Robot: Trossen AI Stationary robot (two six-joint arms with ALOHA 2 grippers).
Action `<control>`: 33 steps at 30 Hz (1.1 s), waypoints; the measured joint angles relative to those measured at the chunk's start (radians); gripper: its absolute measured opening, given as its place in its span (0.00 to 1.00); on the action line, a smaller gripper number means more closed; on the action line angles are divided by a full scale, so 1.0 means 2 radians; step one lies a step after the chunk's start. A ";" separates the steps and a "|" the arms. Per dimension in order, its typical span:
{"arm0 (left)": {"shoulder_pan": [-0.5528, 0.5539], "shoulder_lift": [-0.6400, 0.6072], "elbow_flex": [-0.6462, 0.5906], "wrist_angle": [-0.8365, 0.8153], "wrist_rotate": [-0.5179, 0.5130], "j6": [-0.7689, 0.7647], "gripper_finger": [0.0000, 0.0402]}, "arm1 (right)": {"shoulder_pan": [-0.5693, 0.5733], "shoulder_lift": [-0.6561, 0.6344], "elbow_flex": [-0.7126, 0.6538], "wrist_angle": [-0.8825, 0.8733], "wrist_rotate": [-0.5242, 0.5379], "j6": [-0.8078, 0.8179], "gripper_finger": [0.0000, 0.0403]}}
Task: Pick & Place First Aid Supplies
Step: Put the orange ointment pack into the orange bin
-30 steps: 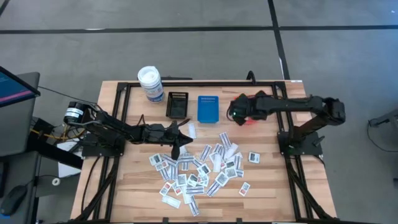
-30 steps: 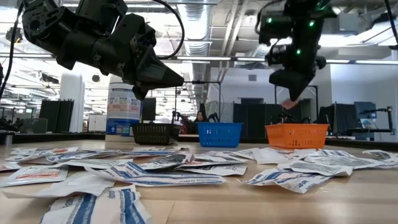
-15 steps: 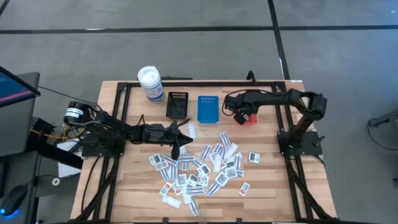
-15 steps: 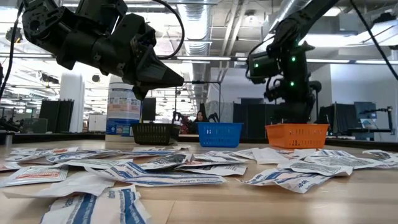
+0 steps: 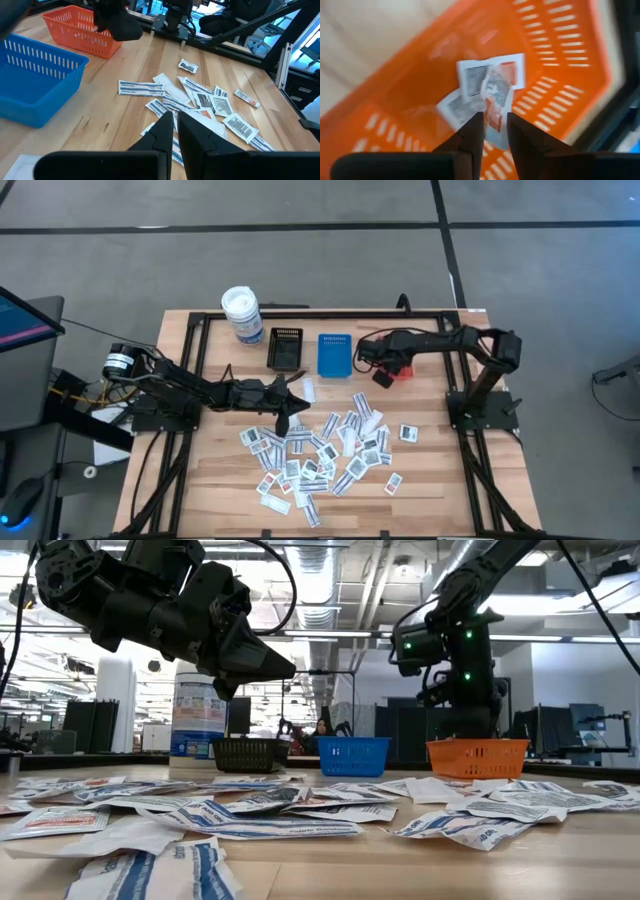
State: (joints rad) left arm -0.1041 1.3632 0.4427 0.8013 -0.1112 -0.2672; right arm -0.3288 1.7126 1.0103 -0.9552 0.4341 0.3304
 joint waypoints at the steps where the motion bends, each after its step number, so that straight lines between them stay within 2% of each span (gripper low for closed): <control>1: 0.000 0.000 0.000 0.000 0.000 0.000 0.06 | 0.005 0.000 0.000 -0.001 -0.002 0.000 0.21; 10: 0.000 0.000 0.000 0.000 0.000 0.000 0.06 | 0.052 0.000 0.008 -0.035 0.032 0.004 0.24; 16: 0.000 0.000 0.000 0.000 0.000 0.000 0.06 | 0.087 0.000 0.063 -0.087 0.032 0.017 0.24; 20: 0.000 0.000 0.000 0.000 0.000 0.000 0.06 | 0.123 -0.013 0.102 -0.108 0.032 -0.035 0.24; 23: 0.000 0.000 0.000 0.000 0.000 0.000 0.06 | 0.154 -0.043 0.109 -0.085 0.029 -0.064 0.24; 28: 0.000 0.000 0.000 0.000 0.000 0.000 0.06 | 0.201 -0.128 0.092 -0.052 0.030 -0.051 0.24; 33: 0.000 0.000 0.000 0.000 0.000 0.000 0.06 | 0.248 -0.214 0.009 0.079 0.020 -0.035 0.24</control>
State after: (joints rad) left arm -0.1042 1.3632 0.4427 0.8013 -0.1112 -0.2672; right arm 0.1673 1.2844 1.0282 -0.7964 0.4739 0.2603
